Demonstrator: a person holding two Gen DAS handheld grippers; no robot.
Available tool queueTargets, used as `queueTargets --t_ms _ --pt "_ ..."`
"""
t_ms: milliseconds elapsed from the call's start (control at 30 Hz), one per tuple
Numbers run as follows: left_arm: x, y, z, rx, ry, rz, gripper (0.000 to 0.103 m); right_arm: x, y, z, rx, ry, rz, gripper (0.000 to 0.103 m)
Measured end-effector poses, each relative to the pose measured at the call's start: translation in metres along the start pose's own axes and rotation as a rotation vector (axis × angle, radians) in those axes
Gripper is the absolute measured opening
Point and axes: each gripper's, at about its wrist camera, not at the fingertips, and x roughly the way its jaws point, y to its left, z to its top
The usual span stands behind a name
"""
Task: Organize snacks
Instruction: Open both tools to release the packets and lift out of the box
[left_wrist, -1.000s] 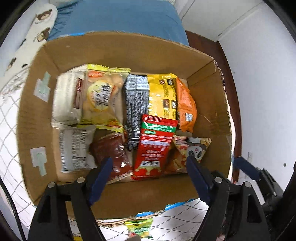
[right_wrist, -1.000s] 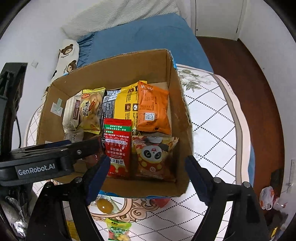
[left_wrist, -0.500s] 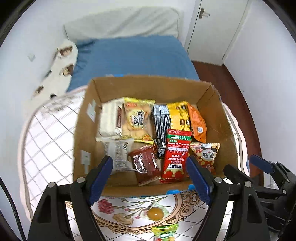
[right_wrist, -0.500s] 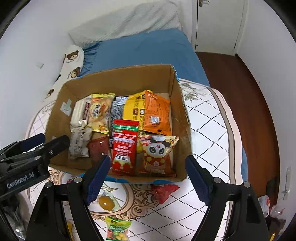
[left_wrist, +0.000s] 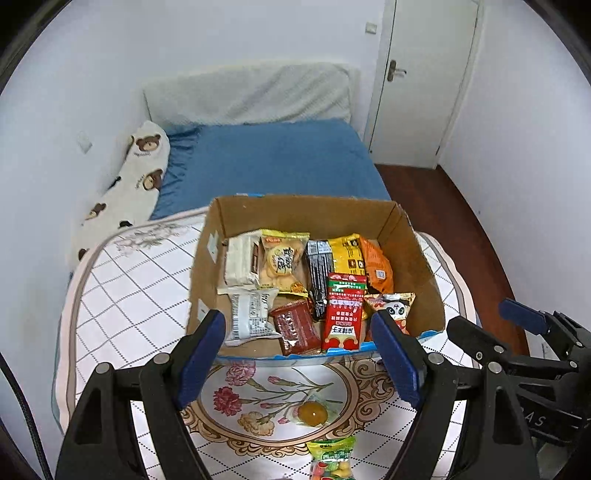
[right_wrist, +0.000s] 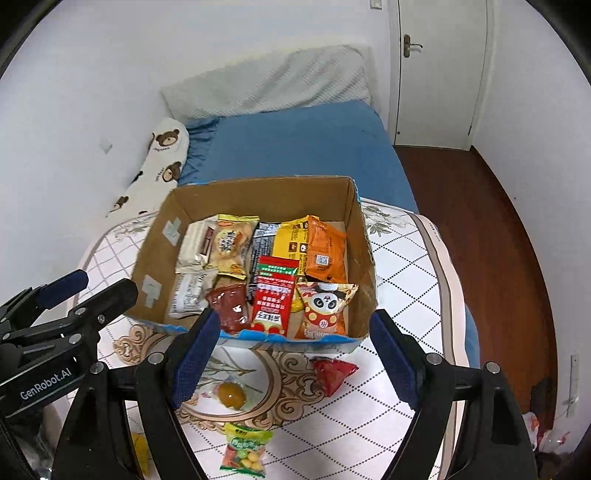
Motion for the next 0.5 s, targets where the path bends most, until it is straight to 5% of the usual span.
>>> queueTargets --t_ms 267,500 --pt "-0.021 0.004 -0.007 -0.027 -0.039 0.008 0.080 -0.022 0.008 -0.015 -0.005 -0.029 0.031 0.085" --pt "-0.007 0.003 -0.030 -0.032 0.007 0.033 0.080 -0.005 -0.005 -0.037 0.047 0.026 0.042 0.085"
